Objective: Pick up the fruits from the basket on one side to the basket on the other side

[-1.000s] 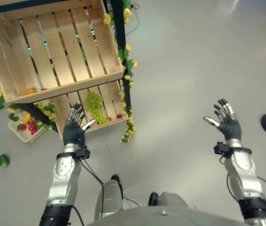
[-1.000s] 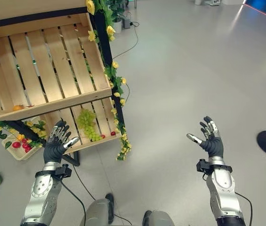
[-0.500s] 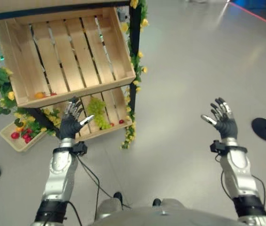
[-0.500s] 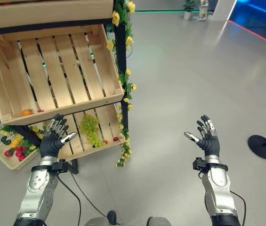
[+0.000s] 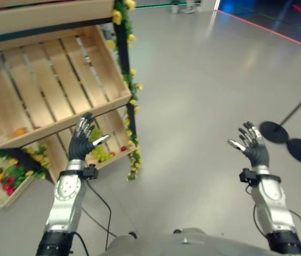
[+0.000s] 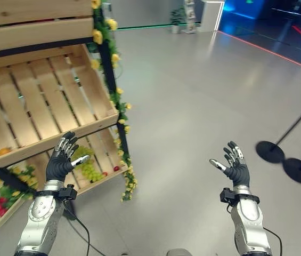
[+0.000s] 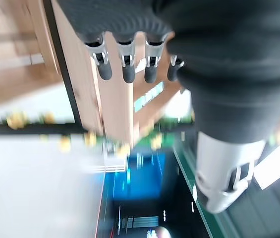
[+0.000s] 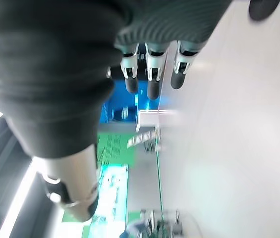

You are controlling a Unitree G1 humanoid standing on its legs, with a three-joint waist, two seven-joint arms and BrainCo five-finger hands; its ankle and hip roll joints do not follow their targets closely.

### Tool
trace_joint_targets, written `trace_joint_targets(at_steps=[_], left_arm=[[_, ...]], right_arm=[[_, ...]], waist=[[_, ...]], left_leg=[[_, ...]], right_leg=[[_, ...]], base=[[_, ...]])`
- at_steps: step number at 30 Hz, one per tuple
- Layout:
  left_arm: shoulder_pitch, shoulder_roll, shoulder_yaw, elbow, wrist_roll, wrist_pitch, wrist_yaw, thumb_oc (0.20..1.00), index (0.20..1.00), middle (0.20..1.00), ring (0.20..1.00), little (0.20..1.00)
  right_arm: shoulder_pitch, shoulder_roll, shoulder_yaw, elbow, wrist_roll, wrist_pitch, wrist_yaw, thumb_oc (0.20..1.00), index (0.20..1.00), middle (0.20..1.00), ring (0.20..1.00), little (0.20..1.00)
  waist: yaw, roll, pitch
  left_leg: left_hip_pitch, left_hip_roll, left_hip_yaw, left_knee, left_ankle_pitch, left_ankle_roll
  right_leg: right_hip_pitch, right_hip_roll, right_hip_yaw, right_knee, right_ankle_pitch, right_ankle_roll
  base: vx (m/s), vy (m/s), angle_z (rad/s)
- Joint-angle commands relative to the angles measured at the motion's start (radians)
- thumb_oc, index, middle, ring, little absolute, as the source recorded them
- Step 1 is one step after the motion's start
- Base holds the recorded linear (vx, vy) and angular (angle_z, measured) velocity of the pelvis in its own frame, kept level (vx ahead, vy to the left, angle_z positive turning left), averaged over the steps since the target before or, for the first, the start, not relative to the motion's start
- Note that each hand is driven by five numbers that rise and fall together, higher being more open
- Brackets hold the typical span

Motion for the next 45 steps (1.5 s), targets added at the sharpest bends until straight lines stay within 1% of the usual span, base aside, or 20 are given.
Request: trace_joint_targets(at_steps=[1,7,13,15,18,19,21,23,29,30,31,32,34,36,38,39,40,41,42,45], left_arm=[[-0.051,0.01,0.01,-0.074,0.047,-0.05,-0.01,1.0,1.0,1.0,1.0,1.0],[-0.111,0.017,-0.029,-0.068,0.06,-0.047,-0.014,1.0,1.0,1.0,1.0,1.0],[-0.163,0.012,-0.065,-0.053,0.068,-0.042,-0.017,1.0,1.0,1.0,1.0,1.0],[-0.181,0.025,-0.072,-0.063,0.068,-0.04,-0.012,1.0,1.0,1.0,1.0,1.0],[-0.179,0.035,-0.065,-0.077,0.058,-0.035,-0.004,1.0,1.0,1.0,1.0,1.0],[-0.172,0.041,-0.056,-0.083,0.056,-0.033,0.0,1.0,1.0,1.0,1.0,1.0],[-0.151,0.044,-0.04,-0.099,0.052,-0.03,-0.002,1.0,1.0,1.0,1.0,1.0],[-0.143,0.037,-0.034,-0.097,0.052,-0.031,-0.001,1.0,1.0,1.0,1.0,1.0],[-0.157,0.014,-0.052,-0.072,0.046,-0.045,0.026,1.0,1.0,1.0,1.0,1.0],[-0.16,0.008,-0.059,-0.067,0.047,-0.046,0.032,1.0,1.0,1.0,1.0,1.0],[-0.165,-0.003,-0.07,-0.054,0.036,-0.045,0.042,1.0,1.0,1.0,1.0,1.0],[-0.168,-0.003,-0.071,-0.052,0.036,-0.046,0.042,1.0,1.0,1.0,1.0,1.0],[-0.168,-0.009,-0.074,-0.055,0.033,-0.052,0.065,1.0,1.0,1.0,1.0,1.0],[-0.165,-0.016,-0.073,-0.053,0.042,-0.055,0.078,1.0,1.0,1.0,1.0,1.0],[-0.159,-0.017,-0.062,-0.053,0.052,-0.06,0.091,1.0,1.0,1.0,1.0,1.0],[-0.159,-0.017,-0.062,-0.053,0.052,-0.06,0.092,1.0,1.0,1.0,1.0,1.0],[-0.153,-0.014,-0.06,-0.061,0.065,-0.065,0.106,1.0,1.0,1.0,1.0,1.0],[-0.147,-0.013,-0.056,-0.063,0.072,-0.069,0.113,1.0,1.0,1.0,1.0,1.0],[-0.141,-0.012,-0.045,-0.063,0.072,-0.079,0.133,1.0,1.0,1.0,1.0,1.0],[-0.143,-0.01,-0.033,-0.054,0.08,-0.084,0.14,1.0,1.0,1.0,1.0,1.0]], right_arm=[[-0.057,-0.042,-0.046,-0.021,-0.032,-0.049,-0.003,1.0,1.0,1.0,1.0,1.0],[-0.067,-0.051,-0.071,-0.028,-0.041,-0.049,-0.02,1.0,1.0,1.0,1.0,1.0],[-0.073,-0.056,-0.098,-0.028,-0.049,-0.052,-0.039,1.0,1.0,1.0,1.0,1.0],[-0.087,-0.049,-0.102,-0.035,-0.043,-0.059,-0.053,1.0,1.0,1.0,1.0,1.0],[-0.088,-0.047,-0.094,-0.042,-0.038,-0.061,-0.062,1.0,1.0,1.0,1.0,1.0],[-0.092,-0.047,-0.086,-0.046,-0.04,-0.059,-0.061,1.0,1.0,1.0,1.0,1.0],[-0.092,-0.05,-0.073,-0.05,-0.046,-0.049,-0.055,1.0,1.0,1.0,1.0,1.0],[-0.082,-0.047,-0.069,-0.05,-0.041,-0.05,-0.049,1.0,1.0,1.0,1.0,1.0],[-0.069,-0.066,-0.078,-0.065,-0.014,-0.072,-0.06,1.0,1.0,1.0,1.0,1.0],[-0.075,-0.07,-0.078,-0.072,0.0,-0.083,-0.065,1.0,1.0,1.0,1.0,1.0],[-0.079,-0.08,-0.066,-0.081,-0.002,-0.088,-0.068,1.0,1.0,1.0,1.0,1.0],[-0.079,-0.079,-0.067,-0.082,-0.003,-0.088,-0.069,1.0,1.0,1.0,1.0,1.0],[-0.093,-0.086,-0.062,-0.08,0.001,-0.089,-0.082,1.0,1.0,1.0,1.0,1.0],[-0.1,-0.09,-0.057,-0.072,-0.003,-0.089,-0.085,1.0,1.0,1.0,1.0,1.0],[-0.099,-0.09,-0.057,-0.07,0.001,-0.096,-0.085,1.0,1.0,1.0,1.0,1.0],[-0.099,-0.09,-0.057,-0.071,0.001,-0.096,-0.085,1.0,1.0,1.0,1.0,1.0],[-0.105,-0.094,-0.042,-0.064,-0.008,-0.103,-0.092,1.0,1.0,1.0,1.0,1.0],[-0.117,-0.098,-0.03,-0.059,-0.01,-0.106,-0.093,1.0,1.0,1.0,1.0,1.0],[-0.142,-0.105,-0.009,-0.046,-0.018,-0.104,-0.094,1.0,1.0,1.0,1.0,1.0],[-0.158,-0.111,-0.004,-0.046,-0.019,-0.098,-0.087,1.0,1.0,1.0,1.0,1.0]], waist=[[-0.025,0.012,0.02],[-0.073,0.007,0.026],[-0.104,0.008,0.028],[-0.09,0.011,0.052],[-0.058,0.029,0.07],[-0.038,0.038,0.068],[-0.028,0.035,0.063],[-0.036,0.021,0.05],[-0.059,0.032,0.041],[-0.056,0.024,0.048],[-0.035,0.012,0.069],[-0.032,0.014,0.075],[-0.001,-0.002,0.095],[0.02,-0.008,0.093],[0.028,-0.004,0.095],[0.029,-0.007,0.092],[0.061,0.012,0.096],[0.076,0.023,0.098],[0.093,0.041,0.095],[0.077,0.057,0.085]], left_leg=[[-0.029,-0.016,-0.03,0.114,-0.121,0.067],[-0.014,-0.03,0.06,0.095,-0.128,0.082],[0.008,-0.037,0.103,0.084,-0.145,0.089],[0.008,-0.018,0.131,0.088,-0.139,0.085],[0.003,0.011,0.169,0.088,-0.122,0.077],[0.011,0.018,0.173,0.089,-0.137,0.073],[0.019,0.026,0.202,0.094,-0.143,0.066],[0.029,0.026,0.225,0.11,-0.154,0.06],[0.018,0.106,0.258,0.27,-0.186,0.023],[-0.019,0.185,0.261,0.457,-0.128,-0.037],[-0.064,0.24,0.21,0.612,-0.029,-0.085],[-0.067,0.251,0.206,0.626,-0.028,-0.094],[-0.133,0.198,0.104,0.671,0.006,-0.076],[-0.2,0.131,0.017,0.599,-0.008,-0.058],[-0.23,0.152,-0.053,0.493,-0.012,-0.039],[-0.23,0.147,-0.049,0.482,-0.001,-0.037],[-0.257,0.089,-0.244,0.309,0.019,-0.035],[-0.251,0.052,-0.35,0.228,0.058,-0.05],[-0.25,0.03,-0.507,0.154,0.097,-0.076],[-0.224,0.034,-0.509,0.112,0.087,-0.076]], right_leg=[[-0.061,-0.017,0.039,0.043,0.038,0.093],[-0.106,-0.016,0.133,0.041,0.076,0.125],[-0.12,-0.02,0.158,0.039,0.093,0.146],[-0.165,-0.04,0.045,0.09,0.101,0.14],[-0.181,-0.12,-0.265,0.185,0.051,0.085],[-0.172,-0.142,-0.351,0.228,0.018,0.084],[-0.148,-0.159,-0.453,0.259,-0.011,0.081],[-0.112,-0.127,-0.43,0.158,-0.014,0.07],[-0.082,-0.055,-0.354,0.122,-0.041,0.033],[-0.034,-0.011,-0.327,0.096,-0.068,-0.003],[0.014,0.031,-0.289,0.073,-0.088,-0.045],[0.018,0.04,-0.289,0.071,-0.089,-0.051],[0.036,0.052,-0.237,0.038,-0.061,-0.073],[0.059,0.051,-0.188,0.012,-0.049,-0.062],[0.066,0.054,-0.149,0.023,-0.061,-0.048],[0.062,0.051,-0.147,0.02,-0.055,-0.049],[0.069,0.071,-0.074,0.026,-0.067,-0.033],[0.078,0.088,-0.026,0.022,-0.069,-0.033],[0.073,0.113,0.062,0.033,-0.077,-0.026],[0.062,0.118,0.11,0.053,-0.095,-0.017]], base=[[-0.08,0.097,-0.94],[-0.06,0.08,-0.77],[-0.02,0.04,-0.39],[-0.1,-0.03,-0.27],[-0.1,-0.002,-0.76],[0.03,-0.008,-0.37],[0.09,-0.09,-0.74],[0.14,-0.213,-0.72],[0.17,-0.207,-0.49],[0.26,-0.412,-0.39],[0.26,-0.426,-0.48],[0.08,-0.252,-0.93],[0.0,-0.021,-1.13],[0.13,0.069,-0.88],[0.14,0.081,-0.81],[0.2,0.179,-0.88],[0.19,0.2,-0.66],[0.27,0.316,-0.99],[0.13,0.168,-1.05],[0.09,0.16,-1.94]])
